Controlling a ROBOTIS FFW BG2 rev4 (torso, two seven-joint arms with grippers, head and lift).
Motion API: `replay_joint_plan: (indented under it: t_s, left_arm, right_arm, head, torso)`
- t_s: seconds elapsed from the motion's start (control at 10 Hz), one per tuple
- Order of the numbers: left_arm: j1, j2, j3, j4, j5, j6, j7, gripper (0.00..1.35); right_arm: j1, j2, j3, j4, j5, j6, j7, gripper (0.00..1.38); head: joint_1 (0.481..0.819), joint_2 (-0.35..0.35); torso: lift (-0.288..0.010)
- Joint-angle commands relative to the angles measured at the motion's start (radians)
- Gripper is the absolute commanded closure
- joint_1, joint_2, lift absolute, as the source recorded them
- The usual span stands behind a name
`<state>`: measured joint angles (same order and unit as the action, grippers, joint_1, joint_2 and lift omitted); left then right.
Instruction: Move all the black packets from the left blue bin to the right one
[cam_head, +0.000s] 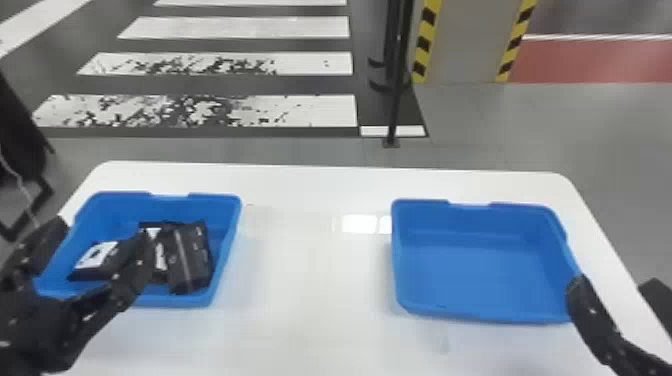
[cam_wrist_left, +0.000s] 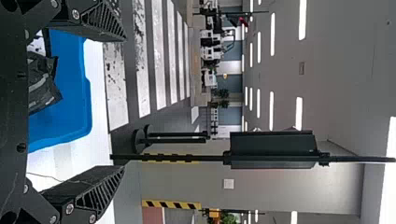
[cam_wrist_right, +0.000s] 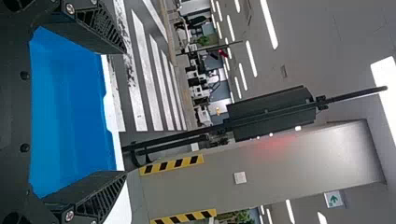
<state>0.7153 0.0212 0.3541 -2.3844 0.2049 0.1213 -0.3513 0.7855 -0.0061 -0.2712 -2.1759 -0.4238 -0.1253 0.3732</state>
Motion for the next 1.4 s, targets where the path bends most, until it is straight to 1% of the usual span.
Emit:
replay_joint_plan:
  t_s: [0.0,0.5,0.7,0.8,0.9,1.1,1.2,1.3]
  left_arm:
    - [-0.001,0.0,0.003,0.002,0.007,0.004,0.0,0.17]
    - [-0.016,0.003,0.001,0.017,0.007,0.016,-0.003,0.16]
    - [-0.038,0.003,0.015,0.02,0.02,0.097,-0.005,0.17]
    - [-0.06,0.005,0.029,0.02,0.02,0.149,-0.005,0.17]
    - [-0.099,0.013,0.039,0.02,0.018,0.227,-0.005,0.18]
    - [-0.173,0.037,0.039,0.02,-0.009,0.382,-0.005,0.18]
    - [-0.205,0.04,0.041,0.027,-0.017,0.451,-0.003,0.18]
    - [-0.251,0.043,0.043,0.044,-0.049,0.539,-0.005,0.18]
  right_arm:
    - [-0.003,0.0,0.0,0.003,0.001,0.0,0.001,0.1]
    - [-0.01,-0.005,0.0,0.015,-0.007,0.0,0.009,0.1]
    - [-0.012,-0.006,0.002,0.015,-0.009,0.0,0.015,0.1]
    - [-0.015,-0.006,0.004,0.017,-0.013,0.0,0.016,0.1]
    - [-0.012,-0.006,0.004,0.022,-0.021,0.0,0.02,0.1]
    - [-0.012,-0.006,0.004,0.022,-0.025,0.0,0.02,0.1]
    - [-0.012,-0.006,0.006,0.025,-0.027,0.0,0.021,0.1]
    - [-0.012,-0.006,0.008,0.025,-0.029,0.0,0.021,0.1]
  head:
    - [0.695,0.017]
    - [0.695,0.021]
    - [0.695,0.023]
    - [0.695,0.025]
    - [0.695,0.034]
    - [0.695,0.051]
    - [0.695,0.054]
    - [0.695,0.057]
  torso:
    - [-0.146]
    - [-0.146]
    - [-0.146]
    - [-0.146]
    - [-0.146]
    - [-0.146]
    - [-0.146]
    - [-0.146]
